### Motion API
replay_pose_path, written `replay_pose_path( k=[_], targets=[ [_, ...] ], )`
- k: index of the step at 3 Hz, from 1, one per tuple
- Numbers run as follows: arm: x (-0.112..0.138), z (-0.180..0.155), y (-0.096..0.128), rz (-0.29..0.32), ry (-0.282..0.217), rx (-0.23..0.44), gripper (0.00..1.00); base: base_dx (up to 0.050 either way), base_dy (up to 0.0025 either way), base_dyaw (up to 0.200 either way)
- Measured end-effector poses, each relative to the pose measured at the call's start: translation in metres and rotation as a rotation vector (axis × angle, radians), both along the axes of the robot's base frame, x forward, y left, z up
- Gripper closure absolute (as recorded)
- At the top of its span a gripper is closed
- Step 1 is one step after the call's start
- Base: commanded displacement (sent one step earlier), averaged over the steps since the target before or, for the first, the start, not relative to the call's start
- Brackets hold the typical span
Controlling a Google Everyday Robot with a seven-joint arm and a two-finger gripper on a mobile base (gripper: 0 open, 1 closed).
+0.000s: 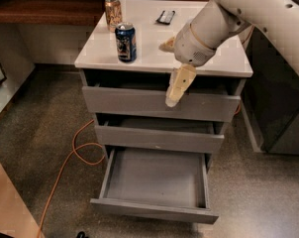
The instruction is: Place pepsi can into bottom drawer
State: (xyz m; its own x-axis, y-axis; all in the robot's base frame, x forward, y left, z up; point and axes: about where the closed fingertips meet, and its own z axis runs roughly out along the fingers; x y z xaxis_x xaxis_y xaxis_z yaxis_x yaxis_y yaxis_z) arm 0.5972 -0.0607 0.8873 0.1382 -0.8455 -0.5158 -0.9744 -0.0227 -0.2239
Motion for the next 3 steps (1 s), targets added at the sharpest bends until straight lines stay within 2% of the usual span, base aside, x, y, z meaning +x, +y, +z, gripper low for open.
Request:
replay_pose_path(
  k=[1, 2, 3],
  targets=[
    [0.0000, -0.0001, 0.0001, 0.000, 0.000, 0.000, 0.00, 0.041, -0.00238, -0.116],
    [0.0000, -0.0001, 0.0001, 0.000, 0.000, 0.000, 0.00, 0.043, -0.00010, 0.002],
    [0.0000, -0.0001, 0.0001, 0.000, 0.000, 0.000, 0.00, 0.000, 0.00000, 0.000]
  ],
)
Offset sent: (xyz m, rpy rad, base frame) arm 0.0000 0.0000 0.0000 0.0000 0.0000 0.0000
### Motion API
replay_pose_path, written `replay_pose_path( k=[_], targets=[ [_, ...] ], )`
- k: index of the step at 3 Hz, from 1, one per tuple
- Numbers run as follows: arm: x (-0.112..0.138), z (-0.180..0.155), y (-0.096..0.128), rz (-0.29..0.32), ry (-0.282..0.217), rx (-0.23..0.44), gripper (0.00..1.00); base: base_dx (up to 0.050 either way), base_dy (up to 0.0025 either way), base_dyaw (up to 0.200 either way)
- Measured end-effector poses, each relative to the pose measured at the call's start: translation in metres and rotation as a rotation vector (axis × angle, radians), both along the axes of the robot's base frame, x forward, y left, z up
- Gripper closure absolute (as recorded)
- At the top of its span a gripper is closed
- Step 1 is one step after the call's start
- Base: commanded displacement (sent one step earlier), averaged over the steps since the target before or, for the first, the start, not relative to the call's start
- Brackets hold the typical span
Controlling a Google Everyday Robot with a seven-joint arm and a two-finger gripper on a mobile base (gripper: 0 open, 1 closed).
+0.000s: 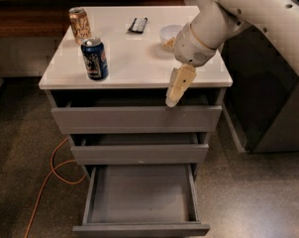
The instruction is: Place pepsi can into bottom drawer
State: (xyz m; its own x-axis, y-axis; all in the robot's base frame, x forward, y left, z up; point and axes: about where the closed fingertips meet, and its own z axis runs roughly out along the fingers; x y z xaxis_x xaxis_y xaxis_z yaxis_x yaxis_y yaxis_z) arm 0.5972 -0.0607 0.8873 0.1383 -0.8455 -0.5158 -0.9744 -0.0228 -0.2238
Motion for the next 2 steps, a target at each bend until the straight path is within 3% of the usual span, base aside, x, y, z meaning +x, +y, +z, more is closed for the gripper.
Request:
replay_pose_path(
  k=[1, 2],
  targets=[
    [0.004, -0.002, 0.004, -0.006, 0.023, 0.004, 0.00, 0.000, 0.00000, 0.000],
    [0.025, -0.007, 0.021, -0.014, 0.039, 0.037, 0.00, 0.000, 0.00000, 0.000]
  ],
)
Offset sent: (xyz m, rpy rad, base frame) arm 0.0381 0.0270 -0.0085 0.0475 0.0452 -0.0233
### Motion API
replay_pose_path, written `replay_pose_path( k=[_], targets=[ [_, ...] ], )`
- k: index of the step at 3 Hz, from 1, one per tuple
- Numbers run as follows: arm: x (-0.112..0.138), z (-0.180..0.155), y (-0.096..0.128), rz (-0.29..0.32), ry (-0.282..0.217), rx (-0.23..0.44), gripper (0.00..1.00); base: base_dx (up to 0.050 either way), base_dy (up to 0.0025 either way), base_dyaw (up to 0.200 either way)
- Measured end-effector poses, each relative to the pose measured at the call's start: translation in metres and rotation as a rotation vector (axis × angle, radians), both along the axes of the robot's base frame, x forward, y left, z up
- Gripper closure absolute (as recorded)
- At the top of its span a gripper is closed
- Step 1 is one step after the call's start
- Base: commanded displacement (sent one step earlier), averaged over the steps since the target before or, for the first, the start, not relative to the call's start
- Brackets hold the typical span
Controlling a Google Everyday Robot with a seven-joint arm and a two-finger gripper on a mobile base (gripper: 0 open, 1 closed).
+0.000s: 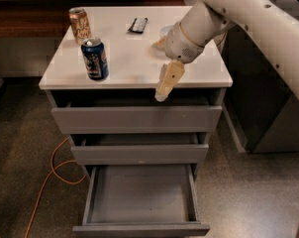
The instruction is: Place pepsi can into bottom drawer
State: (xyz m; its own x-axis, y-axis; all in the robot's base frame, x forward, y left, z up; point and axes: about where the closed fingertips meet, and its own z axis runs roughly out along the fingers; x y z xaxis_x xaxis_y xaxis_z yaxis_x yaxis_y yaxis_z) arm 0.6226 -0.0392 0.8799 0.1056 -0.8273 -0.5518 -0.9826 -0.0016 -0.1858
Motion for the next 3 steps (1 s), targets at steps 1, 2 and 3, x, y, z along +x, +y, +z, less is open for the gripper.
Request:
replay_pose_path(
  k=[1, 2, 3],
  targets=[
    [0.023, 0.001, 0.021, -0.013, 0.008, 0.052, 0.00, 0.000, 0.00000, 0.000],
    [0.040, 0.009, 0.039, -0.026, 0.005, 0.090, 0.00, 0.000, 0.00000, 0.000],
    [0.059, 0.012, 0.062, -0.045, 0.006, 0.112, 0.00, 0.000, 0.00000, 0.000]
  ],
)
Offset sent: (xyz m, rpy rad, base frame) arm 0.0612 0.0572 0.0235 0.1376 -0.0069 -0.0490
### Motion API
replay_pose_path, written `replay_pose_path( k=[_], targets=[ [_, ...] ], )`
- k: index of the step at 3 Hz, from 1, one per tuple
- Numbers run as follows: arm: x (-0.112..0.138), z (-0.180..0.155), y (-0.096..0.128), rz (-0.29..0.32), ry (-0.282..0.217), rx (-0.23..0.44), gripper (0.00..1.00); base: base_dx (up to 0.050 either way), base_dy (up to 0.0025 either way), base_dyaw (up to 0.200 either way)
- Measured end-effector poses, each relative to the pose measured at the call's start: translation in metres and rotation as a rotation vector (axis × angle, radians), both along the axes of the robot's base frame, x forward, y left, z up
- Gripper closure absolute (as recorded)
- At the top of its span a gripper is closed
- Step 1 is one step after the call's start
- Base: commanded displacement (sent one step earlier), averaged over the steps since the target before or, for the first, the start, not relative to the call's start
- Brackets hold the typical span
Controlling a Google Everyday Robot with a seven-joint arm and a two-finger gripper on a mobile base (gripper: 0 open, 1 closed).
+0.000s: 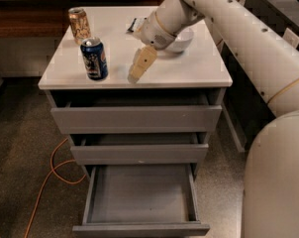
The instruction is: Place pepsi can into bottom drawer
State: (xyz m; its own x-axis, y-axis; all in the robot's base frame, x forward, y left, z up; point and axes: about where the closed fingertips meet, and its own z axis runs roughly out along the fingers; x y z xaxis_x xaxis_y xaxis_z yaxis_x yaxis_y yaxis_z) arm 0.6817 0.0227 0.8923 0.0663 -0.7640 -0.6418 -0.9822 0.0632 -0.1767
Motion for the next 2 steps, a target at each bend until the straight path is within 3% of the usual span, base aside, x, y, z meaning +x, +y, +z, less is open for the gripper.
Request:
replay_pose_path(
  k=[2],
  targets=[
    [0.032, 0.000, 0.030, -0.037, 0.001, 0.041, 0.00, 0.000, 0.00000, 0.000]
  ],
)
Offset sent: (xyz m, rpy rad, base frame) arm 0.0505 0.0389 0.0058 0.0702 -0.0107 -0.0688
